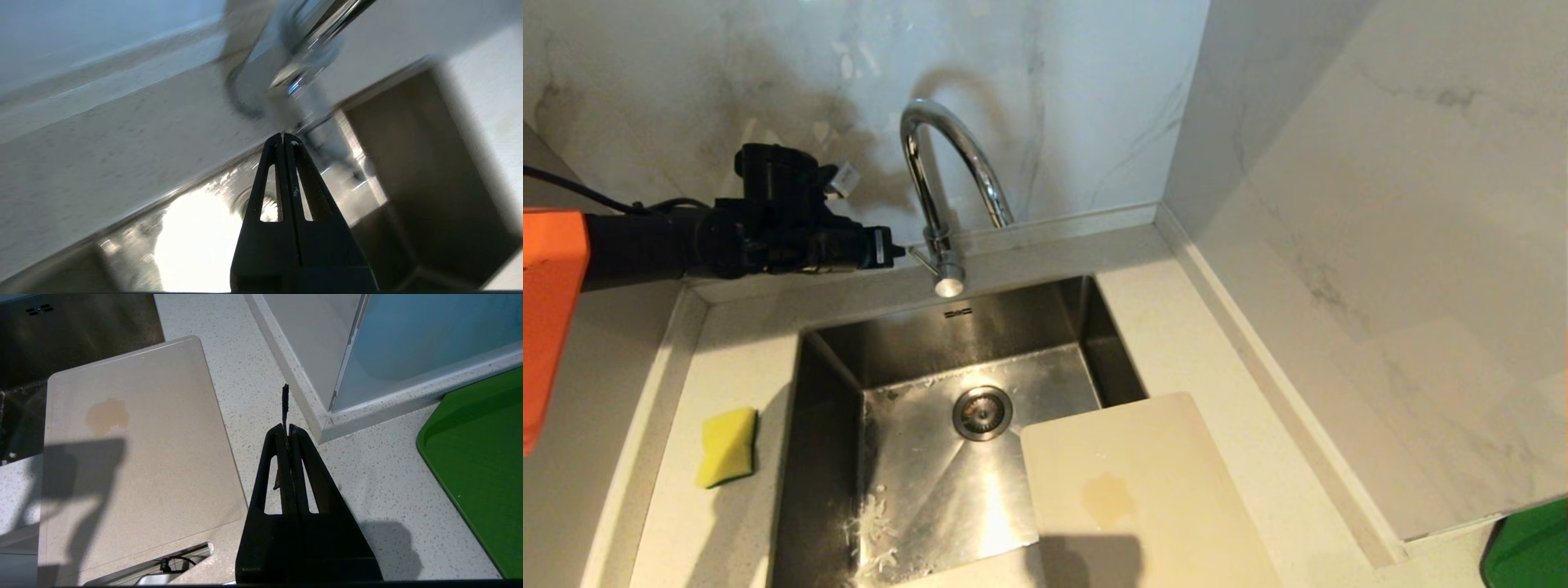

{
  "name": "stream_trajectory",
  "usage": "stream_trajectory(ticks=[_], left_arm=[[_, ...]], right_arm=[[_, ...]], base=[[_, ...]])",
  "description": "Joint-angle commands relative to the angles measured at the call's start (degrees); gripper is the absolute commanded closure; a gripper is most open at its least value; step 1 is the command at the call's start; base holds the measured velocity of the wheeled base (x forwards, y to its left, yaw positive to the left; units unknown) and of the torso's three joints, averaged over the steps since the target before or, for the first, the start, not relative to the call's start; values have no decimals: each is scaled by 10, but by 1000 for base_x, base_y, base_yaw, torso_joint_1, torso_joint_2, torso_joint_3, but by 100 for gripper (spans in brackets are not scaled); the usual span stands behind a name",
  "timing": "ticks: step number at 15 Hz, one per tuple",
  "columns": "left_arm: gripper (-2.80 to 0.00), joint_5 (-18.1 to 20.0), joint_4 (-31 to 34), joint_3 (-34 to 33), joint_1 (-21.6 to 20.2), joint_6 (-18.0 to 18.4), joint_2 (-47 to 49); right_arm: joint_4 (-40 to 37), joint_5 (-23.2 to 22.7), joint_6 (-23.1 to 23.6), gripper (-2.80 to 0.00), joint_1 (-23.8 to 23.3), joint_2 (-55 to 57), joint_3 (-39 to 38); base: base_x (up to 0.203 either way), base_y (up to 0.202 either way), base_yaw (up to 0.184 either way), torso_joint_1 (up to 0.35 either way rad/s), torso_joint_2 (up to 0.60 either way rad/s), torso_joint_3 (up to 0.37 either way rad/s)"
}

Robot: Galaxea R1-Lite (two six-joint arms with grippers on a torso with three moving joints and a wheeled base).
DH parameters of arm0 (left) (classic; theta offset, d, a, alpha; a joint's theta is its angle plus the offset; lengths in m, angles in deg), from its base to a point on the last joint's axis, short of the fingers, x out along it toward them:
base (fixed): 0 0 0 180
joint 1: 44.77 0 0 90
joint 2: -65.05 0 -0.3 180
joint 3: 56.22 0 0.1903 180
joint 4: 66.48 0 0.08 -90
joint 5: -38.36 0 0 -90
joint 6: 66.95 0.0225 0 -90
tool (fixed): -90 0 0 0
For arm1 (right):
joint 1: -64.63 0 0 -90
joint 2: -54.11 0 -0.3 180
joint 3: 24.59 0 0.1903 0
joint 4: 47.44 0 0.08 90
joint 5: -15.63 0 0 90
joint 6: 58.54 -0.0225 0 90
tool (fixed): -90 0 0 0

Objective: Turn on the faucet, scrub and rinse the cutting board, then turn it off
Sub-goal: Turn on the tap

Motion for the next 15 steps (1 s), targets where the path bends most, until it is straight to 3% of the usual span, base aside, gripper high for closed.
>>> stream_trajectory(ticks=[1,5,12,15], left_arm=[[0,-3,-31,2,7,-23,2],[0,-11,-61,2,12,-24,6],[0,-25,-59,1,17,-34,6],[0,-23,-59,1,20,-54,7]], right_arm=[[0,0,0,0,0,-1,-1],[0,0,0,0,0,-1,-1],[0,0,0,0,0,-1,-1],[0,0,0,0,0,-1,-1]], base=[[0,0,0,0,0,0],[0,0,0,0,0,0],[0,0,0,0,0,0],[0,0,0,0,0,0]])
